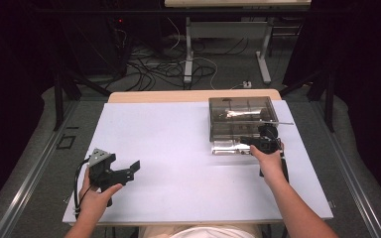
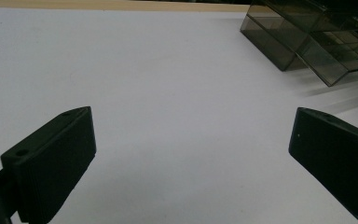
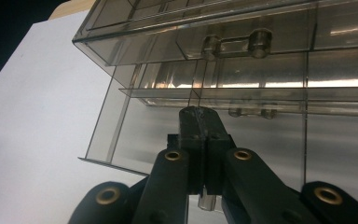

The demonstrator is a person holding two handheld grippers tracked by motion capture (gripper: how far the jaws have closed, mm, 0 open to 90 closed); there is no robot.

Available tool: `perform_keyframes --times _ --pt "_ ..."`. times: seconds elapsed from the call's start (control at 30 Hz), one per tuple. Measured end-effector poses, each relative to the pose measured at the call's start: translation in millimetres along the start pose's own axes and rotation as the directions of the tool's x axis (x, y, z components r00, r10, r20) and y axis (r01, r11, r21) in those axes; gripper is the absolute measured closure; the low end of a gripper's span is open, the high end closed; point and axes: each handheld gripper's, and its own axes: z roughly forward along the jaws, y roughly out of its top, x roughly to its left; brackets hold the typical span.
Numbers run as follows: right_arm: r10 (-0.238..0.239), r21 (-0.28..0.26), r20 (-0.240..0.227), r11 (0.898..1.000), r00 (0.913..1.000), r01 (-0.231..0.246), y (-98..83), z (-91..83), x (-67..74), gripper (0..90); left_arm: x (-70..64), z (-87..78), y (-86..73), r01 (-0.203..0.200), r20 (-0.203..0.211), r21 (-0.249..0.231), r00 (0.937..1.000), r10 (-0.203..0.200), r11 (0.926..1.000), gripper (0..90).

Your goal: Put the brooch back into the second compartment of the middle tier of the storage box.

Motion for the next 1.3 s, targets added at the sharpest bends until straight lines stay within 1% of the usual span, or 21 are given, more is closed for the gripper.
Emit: perform_keyframes --times 0.07,0.13,0.23,0.33,0.5,0.57,0.6,0.8,0.87,0.9,0.93,0.97,1.1,1.17,1.2,1.23,1.3 --pt "0.011 0.005 0.005 1.0 0.9999 -0.011 -0.3 -0.5 -0.1 89.7 0.1 0.1 0.0 0.001 0.0 0.0 1.0 -0.001 1.0 0.6" --pt "0.003 0.005 0.0 1.0 1.0 -0.003 -0.6 -0.7 -1.8 89.7 0.0 0.2 0.0 0.002 0.0 -0.001 1.0 -0.002 1.0 0.6" --pt "0.012 0.0 0.015 1.0 0.9998 -0.012 -1.1 -0.8 -2.4 89.7 0.0 0.2 0.0 0.001 0.0 0.0 1.0 -0.001 1.0 0.6" --pt "0.005 -0.006 0.021 1.0 0.9998 -0.005 -2.0 -0.6 -3.7 89.7 0.0 0.1 0.0 0.002 0.0 -0.001 1.0 -0.002 1.0 0.6" --pt "0.003 0.007 0.025 1.0 0.9997 -0.003 -1.9 -2.7 -4.8 89.6 -0.1 0.1 0.0 0.002 0.001 -0.001 1.0 -0.002 1.0 0.6" --pt "0.004 0.005 0.026 1.0 0.9997 -0.005 -1.8 -2.8 -5.1 89.6 -0.1 0.2 0.0 0.001 0.0 -0.001 1.0 -0.001 1.0 0.6" --pt "-0.001 -0.004 0.033 1.0 0.9994 0.001 -2.1 -2.5 -5.5 89.5 -0.1 0.2 0.1 0.002 0.0 -0.001 1.0 -0.002 1.0 0.6" --pt "-0.01 -0.005 0.043 1.0 0.999 0.01 -1.9 -3.2 -5.1 88.7 0.0 0.1 0.0 0.002 -0.001 -0.001 1.0 -0.002 1.0 0.6" --pt "-0.021 -0.003 0.042 1.0 0.9989 0.021 -1.2 -4.3 -4.8 86.8 0.1 0.2 0.0 0.002 0.0 0.0 1.0 -0.002 1.0 0.6" --pt "-0.024 -0.011 0.045 1.0 0.9987 0.024 -1.1 -4.1 -3.9 86.0 0.1 0.2 0.0 0.002 0.0 0.0 1.0 -0.002 1.0 0.6" --pt "-0.021 -0.004 0.045 1.0 0.9988 0.021 -0.9 -4.7 -2.8 85.6 0.2 0.1 0.0 0.002 -0.001 0.0 1.0 -0.002 1.0 0.6" --pt "-0.031 -0.013 0.051 0.999 0.9982 0.031 -0.9 -4.3 -2.3 85.1 0.2 0.1 0.0 0.001 -0.001 0.0 1.0 -0.001 1.0 0.6" --pt "-0.054 -0.02 0.045 0.998 0.9975 0.055 -0.6 -5.0 0.3 80.7 0.3 0.0 0.0 0.001 -0.001 0.001 1.0 -0.001 1.0 0.6" --pt "-0.058 -0.017 0.042 0.998 0.9975 0.059 0.2 -5.8 2.3 78.9 0.2 -0.1 0.1 0.0 -0.001 0.0 1.0 0.0 1.0 0.6" --pt "-0.056 -0.02 0.05 0.998 0.9972 0.057 0.4 -6.1 3.5 77.8 0.2 -0.1 0.1 0.001 -0.002 0.0 1.0 -0.001 1.0 0.6" --pt "-0.068 -0.024 0.043 0.997 0.9967 0.069 1.0 -6.6 3.6 76.5 0.2 -0.1 0.1 0.001 -0.002 0.0 1.0 -0.001 1.0 0.6" --pt "-0.065 -0.026 0.038 0.998 0.9972 0.065 1.8 -7.4 5.7 73.6 0.3 -0.1 0.0 0.0 -0.002 0.0 1.0 0.0 1.0 0.6"
